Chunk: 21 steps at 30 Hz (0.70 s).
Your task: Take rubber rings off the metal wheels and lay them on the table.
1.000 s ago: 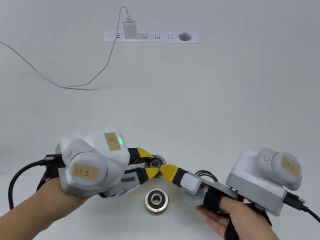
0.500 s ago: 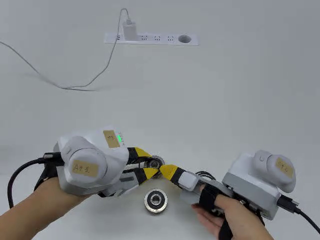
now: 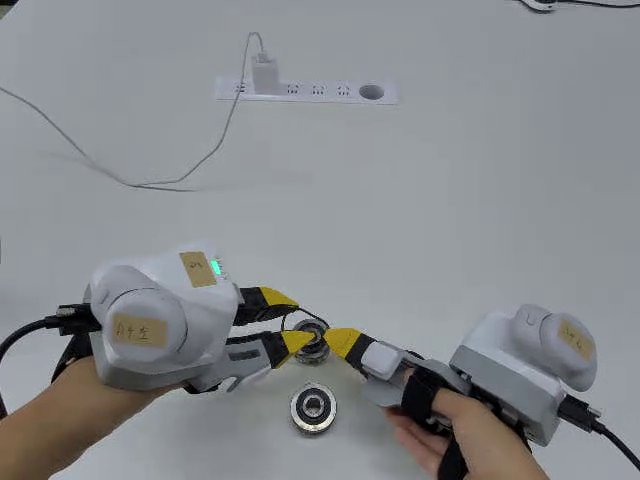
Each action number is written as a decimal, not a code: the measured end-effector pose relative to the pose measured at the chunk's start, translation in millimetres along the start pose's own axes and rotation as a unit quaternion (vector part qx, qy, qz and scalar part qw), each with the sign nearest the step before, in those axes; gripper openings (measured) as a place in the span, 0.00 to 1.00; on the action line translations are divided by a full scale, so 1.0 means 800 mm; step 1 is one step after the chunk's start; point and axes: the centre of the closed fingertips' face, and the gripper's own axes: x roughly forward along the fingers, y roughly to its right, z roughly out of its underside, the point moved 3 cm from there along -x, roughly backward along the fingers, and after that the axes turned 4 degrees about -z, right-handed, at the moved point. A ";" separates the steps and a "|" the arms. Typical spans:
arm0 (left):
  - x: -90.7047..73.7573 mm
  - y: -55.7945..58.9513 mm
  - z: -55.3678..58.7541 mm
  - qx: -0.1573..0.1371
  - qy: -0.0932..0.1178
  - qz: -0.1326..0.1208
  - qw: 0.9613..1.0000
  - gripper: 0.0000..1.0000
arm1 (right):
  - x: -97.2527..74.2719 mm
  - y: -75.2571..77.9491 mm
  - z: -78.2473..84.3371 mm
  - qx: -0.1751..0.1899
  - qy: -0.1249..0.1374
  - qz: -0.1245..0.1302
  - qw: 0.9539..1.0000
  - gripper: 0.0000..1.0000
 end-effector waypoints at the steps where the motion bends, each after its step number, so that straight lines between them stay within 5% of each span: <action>1: -0.002 0.000 -0.002 -0.001 0.002 -0.001 1.000 0.18 | -0.002 -0.001 -0.002 -0.001 0.003 0.001 1.000 0.01; 10: -0.021 -0.003 -0.008 -0.009 0.017 -0.023 1.000 0.20 | -0.027 0.005 -0.012 -0.023 0.020 0.037 0.999 0.01; 21: -0.046 -0.006 -0.001 -0.026 0.031 -0.046 0.998 0.20 | -0.071 0.035 -0.028 -0.096 0.027 0.127 0.987 0.02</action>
